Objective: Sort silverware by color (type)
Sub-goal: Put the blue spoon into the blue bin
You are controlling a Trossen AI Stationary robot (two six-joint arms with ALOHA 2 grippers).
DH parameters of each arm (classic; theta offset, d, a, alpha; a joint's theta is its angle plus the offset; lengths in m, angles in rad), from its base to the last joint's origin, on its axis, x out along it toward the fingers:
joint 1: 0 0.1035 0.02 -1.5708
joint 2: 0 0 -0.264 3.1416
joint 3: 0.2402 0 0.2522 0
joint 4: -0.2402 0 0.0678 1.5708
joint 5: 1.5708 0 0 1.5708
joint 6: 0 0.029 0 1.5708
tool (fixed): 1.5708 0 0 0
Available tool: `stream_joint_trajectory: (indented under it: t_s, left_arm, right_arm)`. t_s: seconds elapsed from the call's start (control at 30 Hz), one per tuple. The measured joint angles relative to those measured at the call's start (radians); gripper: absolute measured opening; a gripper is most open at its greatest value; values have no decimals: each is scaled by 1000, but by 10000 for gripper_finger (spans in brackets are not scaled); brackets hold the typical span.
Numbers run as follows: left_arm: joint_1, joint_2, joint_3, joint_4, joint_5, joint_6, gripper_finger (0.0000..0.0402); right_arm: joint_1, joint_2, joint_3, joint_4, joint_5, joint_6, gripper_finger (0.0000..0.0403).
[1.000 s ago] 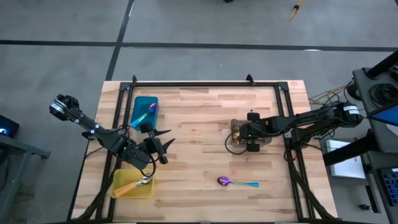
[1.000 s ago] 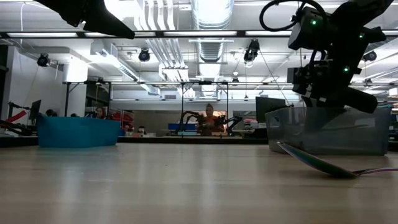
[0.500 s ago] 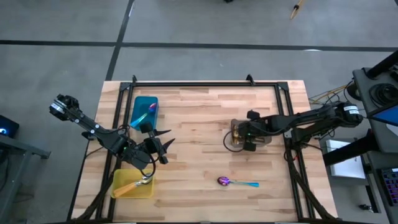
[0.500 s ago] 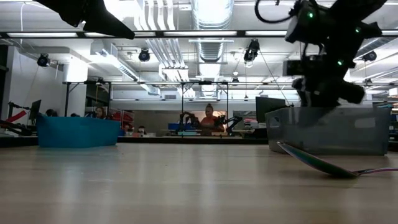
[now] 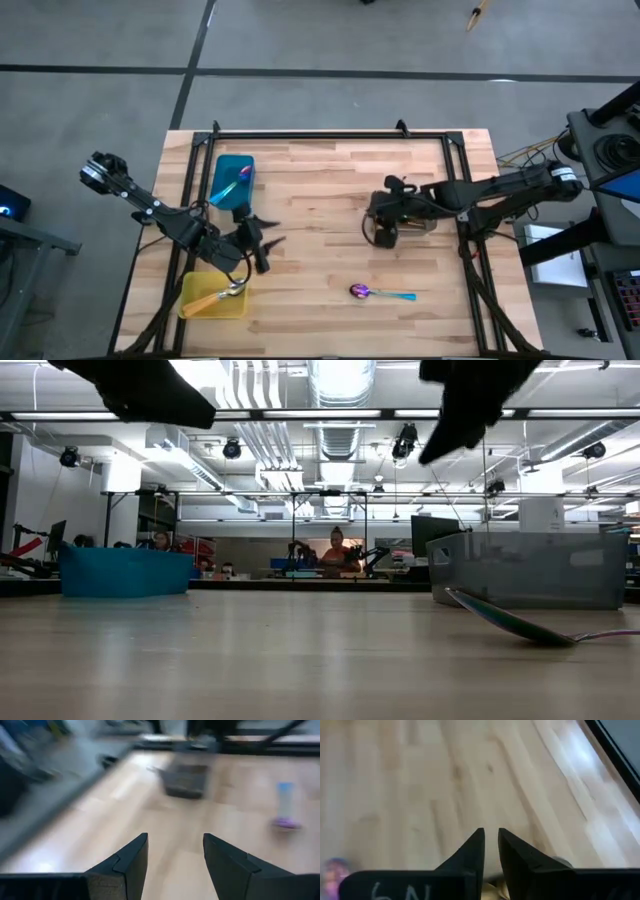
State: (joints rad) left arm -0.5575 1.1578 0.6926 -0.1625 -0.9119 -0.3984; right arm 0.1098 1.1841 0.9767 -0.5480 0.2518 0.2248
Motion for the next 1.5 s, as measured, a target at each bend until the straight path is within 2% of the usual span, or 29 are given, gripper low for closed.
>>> stream_joint_trajectory:
  t_s: [0.1, 0.23, 0.43, 0.7, 1.0, 1.2, 1.5]
  left_arm:
    - [-3, 26, 0, 46, 143, -93, 171]
    - [-21, 98, 0, 181, 225, -118, 171]
    - [-32, 210, 0, 332, 229, -83, 171]
    - [-32, 296, 64, 342, 220, -11, 171]
    - [-30, 361, 177, 339, 189, 159, 171]
    - [-31, 368, 202, 334, 177, 180, 171]
    - [-31, 368, 204, 330, 170, 153, 171]
  right_arm:
    - [66, 2, 29, 5, -1, -6, 39]
    - [154, 9, 31, 13, -1, 27, 38]
    - [272, 13, -7, 11, -2, 82, 38]
    - [378, 13, -54, 33, 1, 178, 44]
    - [434, 33, -55, 124, 3, 274, 127]
    - [469, 150, -54, 188, -3, 273, 156]
    - [533, 379, -28, 185, -77, 298, 142]
